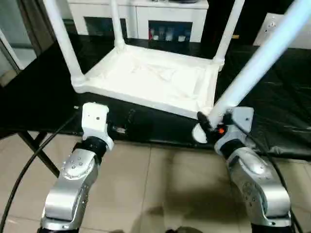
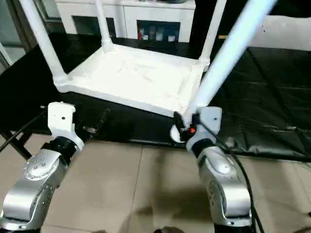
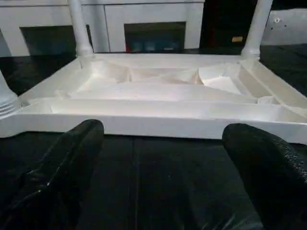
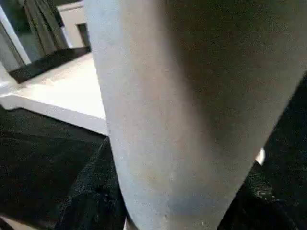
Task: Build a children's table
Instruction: Move to table
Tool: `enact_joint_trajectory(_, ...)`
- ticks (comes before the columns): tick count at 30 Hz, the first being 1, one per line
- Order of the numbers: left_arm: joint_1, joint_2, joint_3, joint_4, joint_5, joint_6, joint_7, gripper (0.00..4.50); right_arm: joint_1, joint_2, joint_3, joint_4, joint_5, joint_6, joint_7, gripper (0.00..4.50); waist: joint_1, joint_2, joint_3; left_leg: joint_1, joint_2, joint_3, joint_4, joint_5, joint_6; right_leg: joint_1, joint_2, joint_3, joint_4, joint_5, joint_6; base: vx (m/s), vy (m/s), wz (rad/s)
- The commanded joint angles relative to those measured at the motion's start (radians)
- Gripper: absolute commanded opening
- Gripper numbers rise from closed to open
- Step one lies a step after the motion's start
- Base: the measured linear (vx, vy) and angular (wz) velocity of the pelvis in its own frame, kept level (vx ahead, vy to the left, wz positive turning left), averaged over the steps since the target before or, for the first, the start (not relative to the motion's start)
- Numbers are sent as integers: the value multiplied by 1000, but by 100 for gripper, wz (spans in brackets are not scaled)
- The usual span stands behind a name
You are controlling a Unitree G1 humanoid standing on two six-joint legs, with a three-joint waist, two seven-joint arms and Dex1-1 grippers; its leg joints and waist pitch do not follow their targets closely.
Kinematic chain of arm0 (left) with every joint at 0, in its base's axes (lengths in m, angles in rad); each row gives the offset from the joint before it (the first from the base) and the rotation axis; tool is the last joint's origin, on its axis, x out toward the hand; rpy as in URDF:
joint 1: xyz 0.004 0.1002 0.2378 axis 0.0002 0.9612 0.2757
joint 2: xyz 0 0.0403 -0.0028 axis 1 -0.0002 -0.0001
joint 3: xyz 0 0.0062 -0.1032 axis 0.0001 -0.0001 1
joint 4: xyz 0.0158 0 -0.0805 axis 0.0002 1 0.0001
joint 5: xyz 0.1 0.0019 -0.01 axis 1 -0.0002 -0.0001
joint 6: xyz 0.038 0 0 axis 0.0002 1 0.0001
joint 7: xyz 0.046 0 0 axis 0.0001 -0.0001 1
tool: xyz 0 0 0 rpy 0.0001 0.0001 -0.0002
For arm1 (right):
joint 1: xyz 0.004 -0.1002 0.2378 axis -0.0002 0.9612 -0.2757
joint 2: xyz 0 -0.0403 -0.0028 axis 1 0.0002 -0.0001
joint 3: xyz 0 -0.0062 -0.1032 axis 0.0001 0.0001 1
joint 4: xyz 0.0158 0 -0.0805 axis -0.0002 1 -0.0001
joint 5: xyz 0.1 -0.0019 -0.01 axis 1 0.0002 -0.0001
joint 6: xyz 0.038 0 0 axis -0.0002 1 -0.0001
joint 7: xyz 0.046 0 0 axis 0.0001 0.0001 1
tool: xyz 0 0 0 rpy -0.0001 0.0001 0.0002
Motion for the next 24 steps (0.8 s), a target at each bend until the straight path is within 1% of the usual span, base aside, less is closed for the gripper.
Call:
enact_joint_trajectory(1, -11, -3, -4, 9, 6, 2, -4, 450, -2, -9, -6, -19, 9, 12, -6, 189, -4, 14, -57, 39, 161, -81, -119, 170, 455, -29, -120, 109, 26, -39, -90, -21, -108, 7)
enact_joint_trajectory(2, -12, -3, -4, 10, 6, 3, -4, 450, -2, -8, -6, -20, 9, 14, -7, 189, -6, -9, -65, 27, 107, -53, -87, 148, 451, -8, -126, 124, -17, 15, -136, -21, -108, 7)
enact_joint_trajectory(3, -13, -2, -3, 10, 6, 3, -5, 450, -1, -8, -7, -22, 8, 14, -10, 189, 1, -17, -77, 11, 30, -13, -38, 144, 421, 15, -129, 136, -51, 114, -210, -20, -152, -6)
enact_joint_trajectory(4, -14, -1, -2, 12, 5, 3, -6, 450, 0, -7, -9, -23, 8, 14, -12, 189, 51, -43, -76, -65, -70, 33, 38, 69, 288, 86, -182, 174, -126, 154, -222, -45, -187, -4)
enact_joint_trajectory(5, -14, 0, -2, 13, 6, 1, -6, 450, 1, -8, -10, -23, 5, 14, -15, 189, 55, -55, -66, -56, -55, 30, 13, 42, 132, 79, -167, 166, -125, 46, -107, -45, -187, -4)
enact_joint_trajectory(6, -15, 3, -4, 14, 8, 2, -7, 450, 2, -6, -15, -22, 7, 14, -17, 189, 65, -47, -59, -55, -50, 30, -23, 43, 47, 90, -141, 144, -134, -128, 47, -68, -190, -2)
enact_joint_trajectory(7, -16, 4, -4, 14, 8, 2, -7, 450, 2, -5, -16, -22, 7, 15, -17, 189, 69, -39, -57, -51, -42, 28, -34, 26, 31, 85, -135, 146, -139, -203, 110, -69, -141, -10)
enact_joint_trajectory(8, -15, -2, 1, 12, 3, -3, -4, 450, 1, -7, -15, -22, 4, 16, -16, 189, 67, -25, -51, -40, -26, 27, -54, -26, 2, 75, -123, 145, -153, -333, 164, -69, -141, -10)
enact_joint_trajectory(9, -14, -6, 5, 11, -1, -6, -2, 450, 1, -9, -14, -23, 1, 18, -15, 189, 65, -28, -47, -31, -22, 32, -63, -77, -26, 64, -107, 135, -164, -432, 192, -74, -84, -1)
enact_joint_trajectory(10, -16, -19, 19, 9, -17, 10, 3, 450, -2, -7, -16, -22, 2, 19, -16, 189, 64, -30, -44, -21, -22, 36, -69, -111, -37, 55, -100, 126, -171, -508, 191, -70, -33, 2)
enact_joint_trajectory(12, -17, -20, 24, 8, -20, 14, 3, 450, -3, -7, -16, -22, 0, 20, -18, 189, 60, -26, -42, -15, -14, 36, -78, -143, -44, 48, -97, 118, -173, -538, 160, -67, -8, 3)
enact_joint_trajectory(13, -17, -20, 28, 6, -23, 18, 2, 450, -4, -6, -16, -22, 0, 20, -21, 189, 57, -20, -43, -12, -6, 33, -87, -177, -49, 44, -94, 113, -168, -528, 129, -50, 49, 2)
enact_joint_trajectory(14, -16, -20, 30, 2, -23, 30, 4, 450, -4, -5, -18, -22, 2, 18, -23, 189, 53, -16, -42, -12, 2, 27, -97, -210, -50, 44, -94, 111, -163, -508, 95, -50, 49, 2)
enact_joint_trajectory(15, -16, -20, 30, 0, -30, 25, -6, 450, -5, -5, -19, -21, 3, 18, -23, 189, 51, -14, -43, -6, 9, 24, -104, -231, -52, 42, -93, 109, -160, -492, 75, -30, 72, 2)
enact_joint_trajectory(16, -16, -19, 28, 1, -35, 12, -16, 450, -7, -7, -19, -20, 3, 17, -23, 189, 43, -6, -48, -7, 24, 13, -119, -259, -53, 52, -98, 111, -148, -383, 10, -11, 85, 1)
enact_joint_trajectory(17, -16, -19, 27, 1, -36, 8, -16, 450, -8, -7, -19, -21, 1, 16, -22, 189, 41, -3, -50, -8, 29, 10, -124, -260, -53, 56, -99, 111, -144, -342, -8, -11, 85, 1)
enact_joint_trajectory(18, -17, -19, 26, 2, -39, 4, -19, 450, -8, -7, -19, -22, 0, 16, -22, 189, 38, -1, -52, -11, 30, 9, -125, -255, -54, 59, -99, 113, -140, -294, -25, -1, 83, -2)
enact_joint_trajectory(19, -17, -20, 25, 2, -42, 1, -21, 450, -9, -7, -19, -23, -1, 16, -21, 189, 39, 1, -51, 2, 31, 12, -129, -313, -56, 60, -101, 111, -141, -302, -45, 5, 81, -1)
enact_joint_trajectory(20, -18, -20, 24, 1, -44, 2, -23, 450, -9, -6, -19, -23, 0, 17, -20, 189, 35, 0, -46, 12, 29, 13, -132, -380, -59, 61, -102, 111, -147, -348, -54, 5, 81, -1)
enact_joint_trajectory(21, -19, -20, 21, 0, -42, 5, -25, 450, -10, -7, -18, -23, -2, 16, -20, 189, 34, 2, -43, 21, 29, 13, -135, -426, -59, 60, -102, 108, -154, -389, -54, 19, 74, -1)
enact_joint_trajectory(22, -18, -18, 11, -2, -40, 8, -35, 450, -11, -6, -22, -25, -1, 10, -20, 189, 14, 6, -23, 157, 45, 47, -109, -597, -86, -23, -37, 90, -188, -535, -18, 21, 55, -25)
enact_joint_trajectory(23, -18, -18, 11, -2, -40, 8, -35, 450, -11, -6, -22, -25, -1, 10, -20, 189, 14, 6, -23, 157, 45, 47, -109, -597, -86, -23, -37, 90, -188, -535, -18, 21, 55, -25)
enact_joint_trajectory(24, -17, -19, 8, -3, -40, 10, -40, 450, -11, -6, -23, -26, -3, 8, -22, 189, 17, 13, -15, 183, 76, 38, -136, -690, -68, -24, -34, 67, -157, -492, -13, 38, 44, -63)
